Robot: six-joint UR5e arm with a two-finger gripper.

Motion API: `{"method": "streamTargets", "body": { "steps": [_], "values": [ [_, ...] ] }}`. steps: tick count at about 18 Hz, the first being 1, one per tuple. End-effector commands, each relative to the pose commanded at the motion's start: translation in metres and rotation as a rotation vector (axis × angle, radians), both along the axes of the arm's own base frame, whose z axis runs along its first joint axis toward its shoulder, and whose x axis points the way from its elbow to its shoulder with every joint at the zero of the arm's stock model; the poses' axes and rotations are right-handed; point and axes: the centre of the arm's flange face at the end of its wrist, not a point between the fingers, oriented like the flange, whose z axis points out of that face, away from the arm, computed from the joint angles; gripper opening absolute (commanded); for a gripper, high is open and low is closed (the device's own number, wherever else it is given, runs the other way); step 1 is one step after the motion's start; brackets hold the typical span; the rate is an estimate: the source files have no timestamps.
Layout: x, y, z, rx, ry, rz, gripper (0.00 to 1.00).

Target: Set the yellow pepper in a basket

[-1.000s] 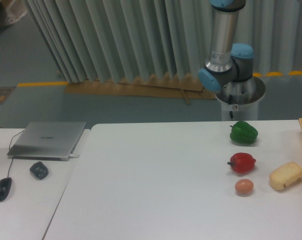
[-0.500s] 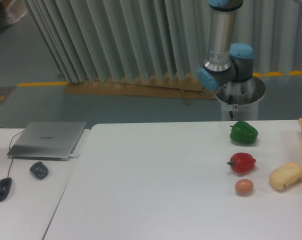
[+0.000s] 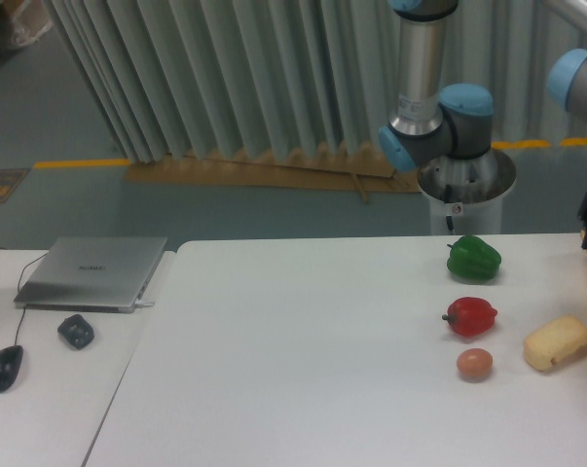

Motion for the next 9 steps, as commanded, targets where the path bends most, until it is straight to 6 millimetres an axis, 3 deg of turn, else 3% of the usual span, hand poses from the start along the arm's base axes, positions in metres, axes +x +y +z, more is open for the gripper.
{"method": "streamTargets", "body": {
  "steps": [9],
  "values": [
    [0.027, 0.035, -0.007, -0.001, 0.039, 0.097, 1.0]
  ]
}}
